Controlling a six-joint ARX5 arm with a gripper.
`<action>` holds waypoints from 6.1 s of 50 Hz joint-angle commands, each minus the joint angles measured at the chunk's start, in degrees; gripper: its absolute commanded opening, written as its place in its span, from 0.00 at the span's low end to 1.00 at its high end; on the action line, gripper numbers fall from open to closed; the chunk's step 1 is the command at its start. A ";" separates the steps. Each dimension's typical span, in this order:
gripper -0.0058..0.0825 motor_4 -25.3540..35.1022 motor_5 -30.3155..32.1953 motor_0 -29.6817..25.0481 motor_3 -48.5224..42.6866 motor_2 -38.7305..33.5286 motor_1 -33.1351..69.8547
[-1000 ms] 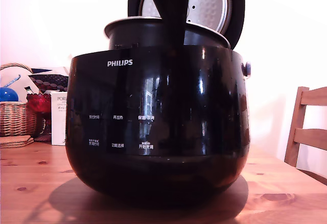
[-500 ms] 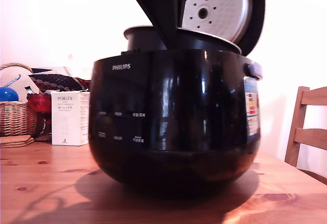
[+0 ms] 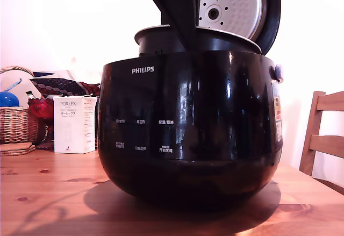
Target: Place the pot you are holding inside the rice cooker
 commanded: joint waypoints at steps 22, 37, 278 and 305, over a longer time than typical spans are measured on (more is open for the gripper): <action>0.04 14.27 -22.56 -1.88 -3.61 0.46 -0.07; 0.04 15.74 -23.50 -1.88 0.24 0.46 -0.07; 0.04 8.04 -35.69 28.76 8.66 13.38 -13.79; 0.04 7.82 -37.81 32.33 17.84 -1.53 -24.87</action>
